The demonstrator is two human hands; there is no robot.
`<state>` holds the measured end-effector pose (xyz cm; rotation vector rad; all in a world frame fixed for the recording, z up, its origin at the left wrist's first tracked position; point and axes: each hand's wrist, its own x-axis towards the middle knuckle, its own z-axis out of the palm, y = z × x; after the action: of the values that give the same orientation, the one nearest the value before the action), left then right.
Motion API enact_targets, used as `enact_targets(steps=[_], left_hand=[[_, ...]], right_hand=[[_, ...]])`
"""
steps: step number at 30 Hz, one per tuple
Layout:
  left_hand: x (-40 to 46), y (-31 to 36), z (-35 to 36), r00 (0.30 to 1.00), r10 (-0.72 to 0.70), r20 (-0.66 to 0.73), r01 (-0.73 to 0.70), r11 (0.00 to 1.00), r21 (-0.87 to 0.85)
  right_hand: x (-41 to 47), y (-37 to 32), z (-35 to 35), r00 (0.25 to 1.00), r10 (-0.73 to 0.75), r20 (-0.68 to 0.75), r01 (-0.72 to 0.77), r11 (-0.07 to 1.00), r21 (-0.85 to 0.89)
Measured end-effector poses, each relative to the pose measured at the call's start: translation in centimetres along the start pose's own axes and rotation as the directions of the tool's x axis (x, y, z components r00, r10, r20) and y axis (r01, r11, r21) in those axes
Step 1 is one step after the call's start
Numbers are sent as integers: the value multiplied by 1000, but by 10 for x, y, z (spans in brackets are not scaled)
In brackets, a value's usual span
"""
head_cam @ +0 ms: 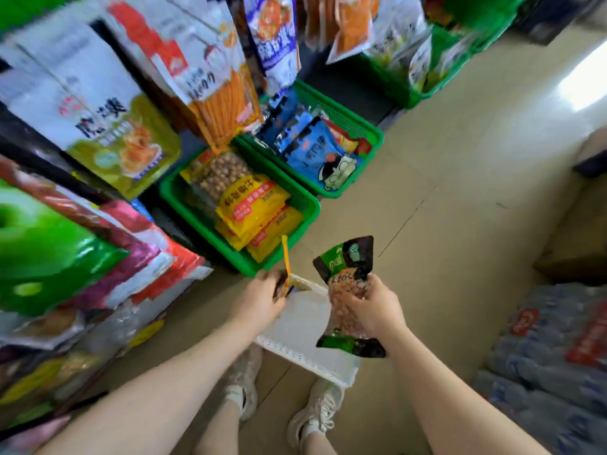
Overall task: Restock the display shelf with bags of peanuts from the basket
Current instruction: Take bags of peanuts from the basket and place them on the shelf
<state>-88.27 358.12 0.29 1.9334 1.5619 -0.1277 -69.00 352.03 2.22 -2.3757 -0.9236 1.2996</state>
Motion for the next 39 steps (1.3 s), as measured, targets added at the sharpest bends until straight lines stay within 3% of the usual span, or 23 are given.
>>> enact_targets(steps=[4,7,11,15,18,21,23,27,29,32,35,37,39], left_hand=[[-58,22,-112,973,-7,-233,7,1000,1],[-104,30,-191,909,-1,-417,14,1000,28],[-170,20,-300,783,230,-578,46,906,422],[-235,-7,-395,560,379,-737,134,836,532],[-278,-30,-449,447,337,-828,187,870,455],[-307,-56,-489,361,153,-920,240,938,251],[-317,-83,-514,357,0,-934,192,979,74],[-333,-144,-557,250,-66,-966,53,997,-55],[-338,-176,-572,247,-166,-955,16,986,-167],[-335,-228,-575,322,-301,-898,-14,946,-323],[-326,-260,-561,394,-442,-806,52,886,-461],[-320,-275,-553,380,-473,-795,89,874,-477],[-320,-281,-549,307,-426,-851,148,905,-400]], right_hand=[[-54,-87,-53,969,-247,-6,247,966,73],[-90,-158,-83,909,-413,-64,417,892,172],[-140,-257,-106,786,-589,-187,617,742,261],[-201,-354,-99,668,-716,-203,733,586,345],[-238,-418,-74,587,-791,-172,763,470,445],[-272,-474,-41,504,-851,-150,791,385,475],[-293,-510,-19,465,-875,-137,789,339,513],[-314,-577,19,405,-898,-174,814,267,516],[-319,-601,37,378,-906,-188,853,262,451],[-320,-623,66,394,-901,-182,872,304,385],[-313,-632,94,445,-882,-153,893,425,148],[-310,-635,106,445,-874,-197,890,456,-15],[-311,-640,112,377,-881,-285,874,441,-207]])
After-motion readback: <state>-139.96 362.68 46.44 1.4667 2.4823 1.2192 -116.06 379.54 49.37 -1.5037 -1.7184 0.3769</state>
